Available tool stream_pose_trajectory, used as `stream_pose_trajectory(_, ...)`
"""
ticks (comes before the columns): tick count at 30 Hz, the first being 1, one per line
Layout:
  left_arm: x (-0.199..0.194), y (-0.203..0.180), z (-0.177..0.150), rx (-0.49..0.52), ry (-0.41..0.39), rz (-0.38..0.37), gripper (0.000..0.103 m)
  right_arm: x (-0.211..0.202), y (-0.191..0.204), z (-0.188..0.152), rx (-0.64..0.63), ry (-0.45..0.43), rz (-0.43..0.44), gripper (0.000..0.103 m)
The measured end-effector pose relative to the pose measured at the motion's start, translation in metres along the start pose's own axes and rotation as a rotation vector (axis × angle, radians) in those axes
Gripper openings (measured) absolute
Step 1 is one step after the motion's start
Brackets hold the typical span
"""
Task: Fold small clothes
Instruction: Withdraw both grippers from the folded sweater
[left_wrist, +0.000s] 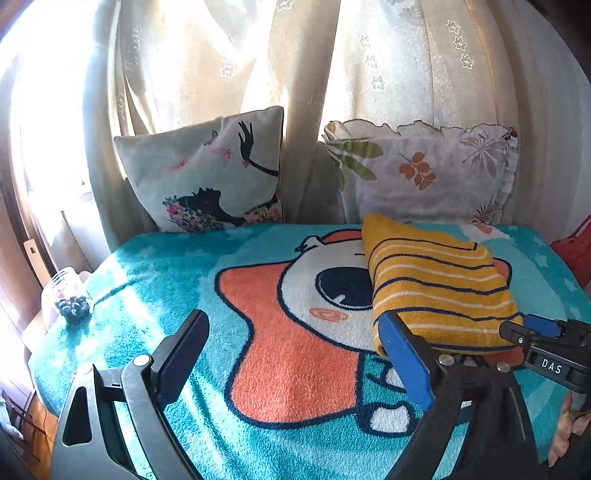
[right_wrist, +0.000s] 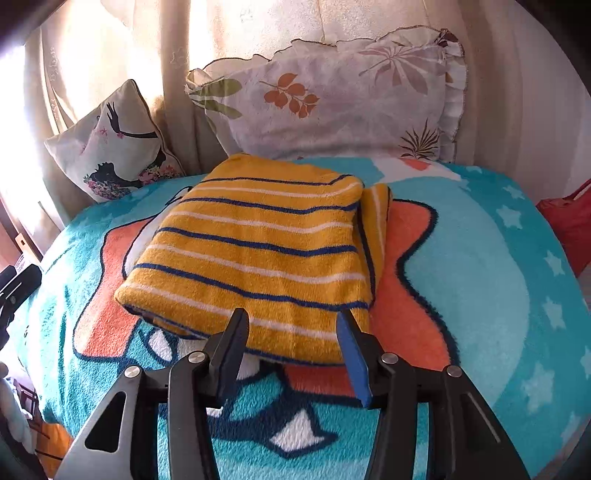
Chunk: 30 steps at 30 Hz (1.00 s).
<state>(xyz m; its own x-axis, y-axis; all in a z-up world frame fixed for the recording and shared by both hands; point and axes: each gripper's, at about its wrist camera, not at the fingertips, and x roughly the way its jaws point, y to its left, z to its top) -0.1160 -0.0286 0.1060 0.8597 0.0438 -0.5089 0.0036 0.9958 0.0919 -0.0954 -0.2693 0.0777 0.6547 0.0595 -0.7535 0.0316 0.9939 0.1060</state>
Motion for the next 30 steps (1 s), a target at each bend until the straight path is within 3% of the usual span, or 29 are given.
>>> stream_pose_trajectory(4, -0.015, 0.003, -0.002, -0.01, -0.025, -0.019, 0.096, -0.013, 0.003, -0.009, 0.011, -0.006, 0.006, 0.058)
stream_pose_trajectory(30, -0.023, -0.014, -0.021, 0.007, 0.051, -0.094, 0.096, -0.034, 0.011, -0.03, 0.006, -0.015, 0.005, 0.068)
